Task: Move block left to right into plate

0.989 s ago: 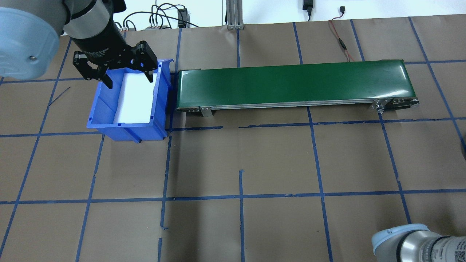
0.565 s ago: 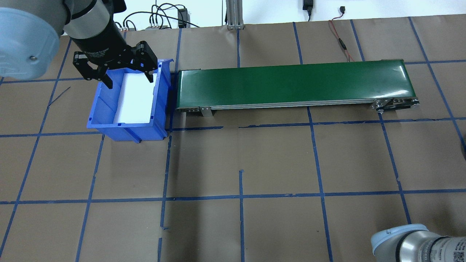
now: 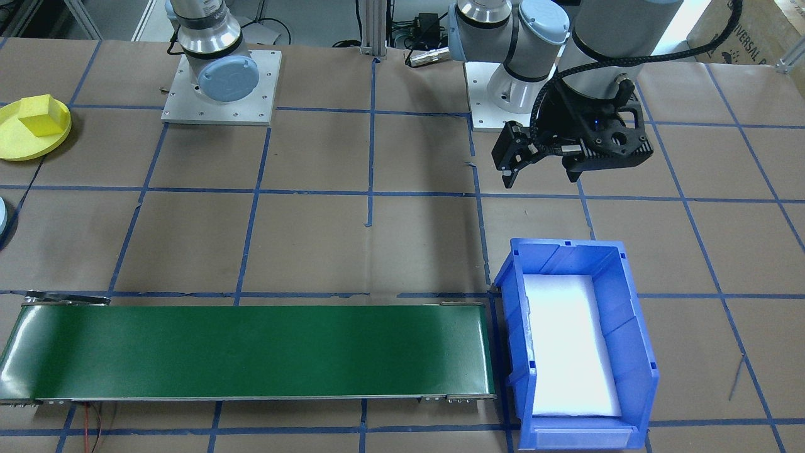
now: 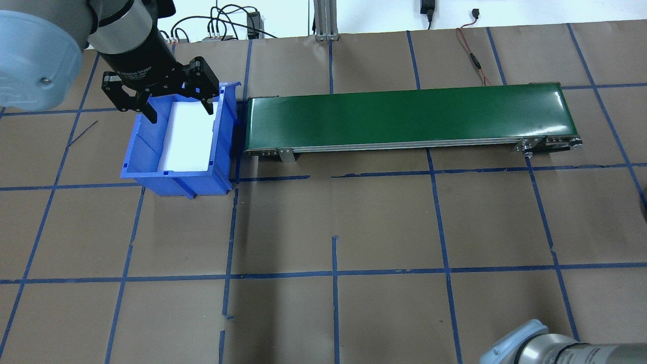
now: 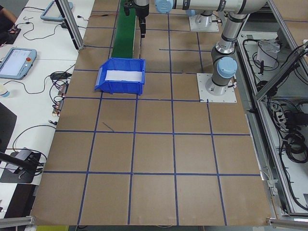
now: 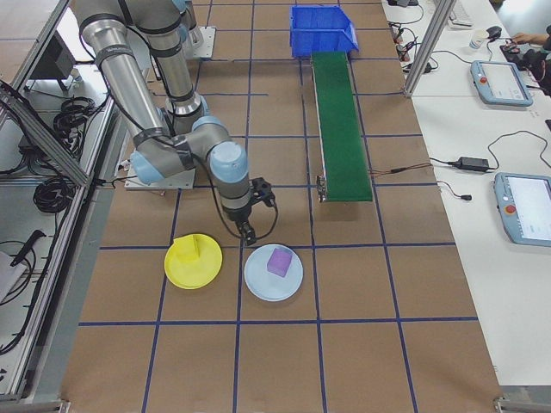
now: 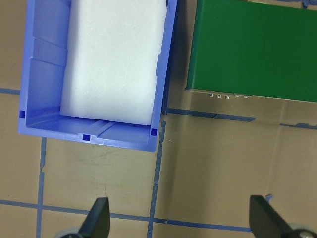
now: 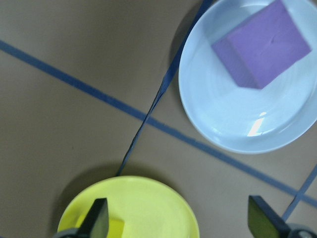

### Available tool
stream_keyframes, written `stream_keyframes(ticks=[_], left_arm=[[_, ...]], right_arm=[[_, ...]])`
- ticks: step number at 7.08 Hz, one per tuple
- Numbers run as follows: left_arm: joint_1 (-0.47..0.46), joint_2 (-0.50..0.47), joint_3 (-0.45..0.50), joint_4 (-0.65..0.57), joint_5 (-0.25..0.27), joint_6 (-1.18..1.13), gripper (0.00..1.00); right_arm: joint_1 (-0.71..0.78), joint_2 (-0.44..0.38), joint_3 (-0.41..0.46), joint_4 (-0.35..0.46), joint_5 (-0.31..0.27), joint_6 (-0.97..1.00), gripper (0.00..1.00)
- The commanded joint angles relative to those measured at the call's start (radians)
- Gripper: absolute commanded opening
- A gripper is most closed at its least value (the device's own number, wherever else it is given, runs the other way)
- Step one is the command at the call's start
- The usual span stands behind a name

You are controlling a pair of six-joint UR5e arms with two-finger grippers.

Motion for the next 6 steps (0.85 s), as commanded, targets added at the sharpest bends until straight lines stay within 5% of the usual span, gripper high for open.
stream_keyframes(ticks=[1, 3, 6], left_arm=[[0.001, 0.000, 0.000, 0.000, -0.001, 0.000, 1.00], [0.001, 0.000, -0.001, 0.000, -0.001, 0.000, 1.00], [0.001, -0.001, -0.001, -0.002, 0.002, 0.000, 1.00]], right_arm=[[0.303, -0.020, -0.043, 0.029, -0.004, 0.339, 1.00], [0.636, -0.041, -0.139, 0.174, -0.034, 0.862, 1.00], [1.009, -0.028, -0.346, 0.401, -0.021, 1.361, 1.00]])
